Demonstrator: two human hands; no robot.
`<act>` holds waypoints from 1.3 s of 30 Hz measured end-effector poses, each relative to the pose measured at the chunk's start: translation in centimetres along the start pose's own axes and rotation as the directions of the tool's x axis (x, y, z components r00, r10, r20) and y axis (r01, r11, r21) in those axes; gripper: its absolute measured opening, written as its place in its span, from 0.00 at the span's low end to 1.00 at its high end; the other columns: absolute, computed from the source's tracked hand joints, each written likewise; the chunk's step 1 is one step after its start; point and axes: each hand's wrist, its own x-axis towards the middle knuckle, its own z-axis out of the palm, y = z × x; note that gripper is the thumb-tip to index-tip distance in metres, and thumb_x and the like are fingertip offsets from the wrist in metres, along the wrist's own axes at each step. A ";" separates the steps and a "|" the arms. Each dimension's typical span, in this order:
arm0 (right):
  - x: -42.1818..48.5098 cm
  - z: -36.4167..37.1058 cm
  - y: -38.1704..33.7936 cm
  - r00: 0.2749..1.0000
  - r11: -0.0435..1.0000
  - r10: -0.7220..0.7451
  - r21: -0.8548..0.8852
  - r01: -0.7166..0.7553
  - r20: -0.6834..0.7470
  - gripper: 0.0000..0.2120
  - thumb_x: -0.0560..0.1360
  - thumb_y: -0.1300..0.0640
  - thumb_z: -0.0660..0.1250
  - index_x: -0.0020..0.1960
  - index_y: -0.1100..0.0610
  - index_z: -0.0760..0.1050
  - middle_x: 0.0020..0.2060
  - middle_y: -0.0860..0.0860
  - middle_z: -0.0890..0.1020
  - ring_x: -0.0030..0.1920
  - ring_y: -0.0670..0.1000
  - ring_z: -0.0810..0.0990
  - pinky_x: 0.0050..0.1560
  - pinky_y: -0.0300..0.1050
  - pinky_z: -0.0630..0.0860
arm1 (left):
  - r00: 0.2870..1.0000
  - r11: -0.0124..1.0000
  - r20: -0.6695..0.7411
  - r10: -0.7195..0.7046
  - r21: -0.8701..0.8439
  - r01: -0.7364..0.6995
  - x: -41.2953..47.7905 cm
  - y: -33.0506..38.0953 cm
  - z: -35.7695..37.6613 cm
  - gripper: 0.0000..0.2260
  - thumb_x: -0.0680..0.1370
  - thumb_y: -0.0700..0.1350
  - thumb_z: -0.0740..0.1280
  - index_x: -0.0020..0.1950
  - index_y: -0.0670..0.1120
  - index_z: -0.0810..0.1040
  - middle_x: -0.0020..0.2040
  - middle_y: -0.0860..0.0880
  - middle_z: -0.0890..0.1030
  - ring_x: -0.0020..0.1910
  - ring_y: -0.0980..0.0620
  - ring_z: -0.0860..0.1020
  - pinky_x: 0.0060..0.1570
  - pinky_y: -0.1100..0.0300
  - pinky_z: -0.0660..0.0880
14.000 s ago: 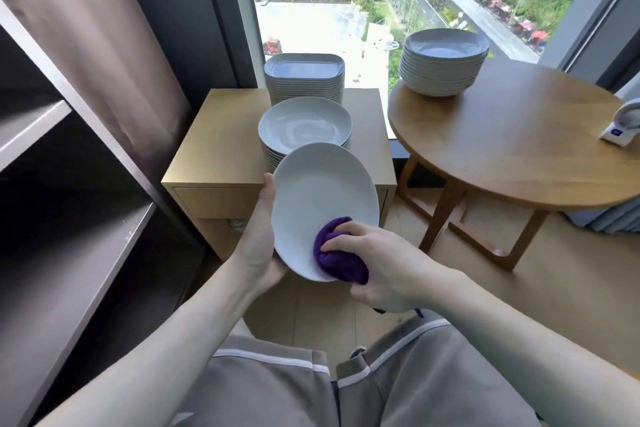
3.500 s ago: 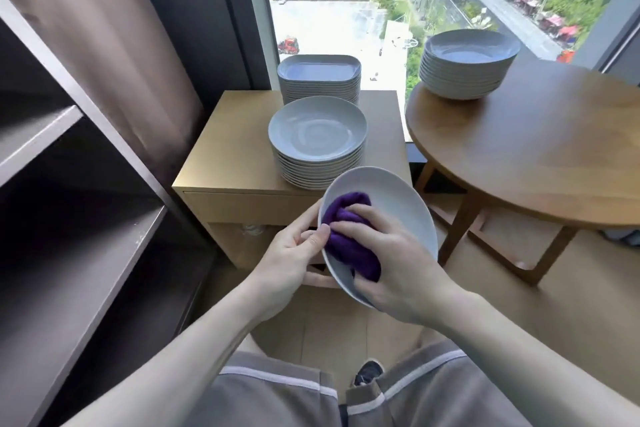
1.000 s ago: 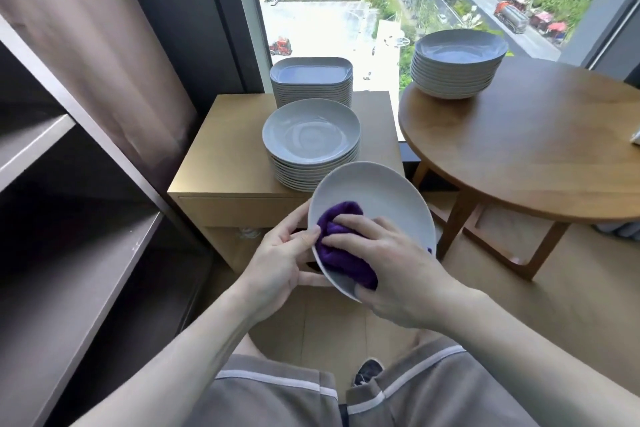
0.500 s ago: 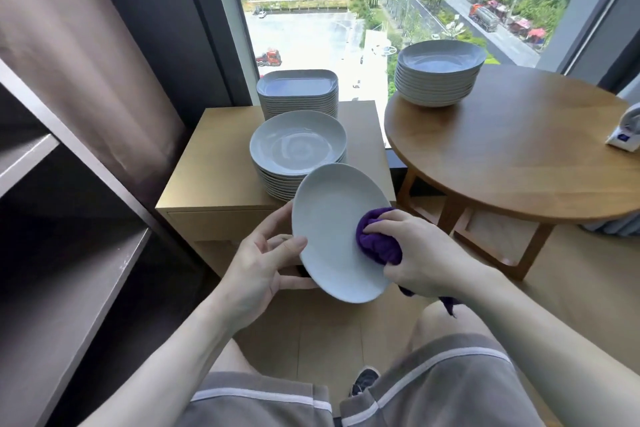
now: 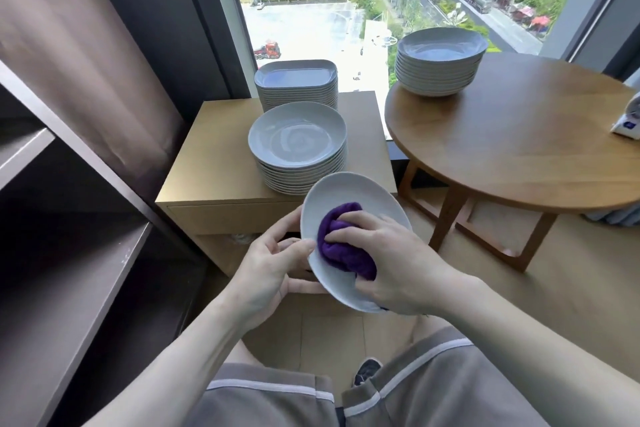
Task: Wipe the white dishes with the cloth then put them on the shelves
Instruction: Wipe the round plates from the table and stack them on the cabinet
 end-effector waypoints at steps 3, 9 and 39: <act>-0.3 0.6 0.1 0.997 0.999 0.015 -0.032 -0.012 0.081 0.33 0.71 0.49 0.75 0.73 0.40 0.67 0.71 0.40 0.68 0.67 0.48 0.68 0.64 0.41 0.71 | 0.995 0.999 -0.097 0.030 -0.033 -0.033 0.2 0.8 -1.1 0.29 0.75 0.44 0.76 0.75 0.58 0.75 0.61 0.33 0.83 0.56 0.37 0.85 0.44 0.42 0.84; 0.0 -0.5 2.4 0.982 0.982 0.187 -0.044 -0.185 0.031 0.30 0.71 0.52 0.72 0.73 0.44 0.71 0.70 0.43 0.70 0.67 0.51 0.72 0.63 0.43 0.72 | 0.995 0.999 -0.092 0.043 0.009 -0.042 0.1 1.6 -1.7 0.32 0.72 0.47 0.78 0.75 0.59 0.74 0.59 0.37 0.85 0.57 0.39 0.85 0.46 0.42 0.84; -0.5 -0.5 3.4 0.984 0.985 0.154 -0.094 -0.145 0.094 0.31 0.71 0.52 0.74 0.73 0.44 0.71 0.69 0.42 0.72 0.67 0.49 0.72 0.63 0.41 0.73 | 0.998 0.998 -0.040 0.051 0.028 -0.049 0.3 1.6 -2.0 0.29 0.77 0.42 0.74 0.76 0.59 0.74 0.63 0.36 0.83 0.59 0.39 0.84 0.47 0.45 0.84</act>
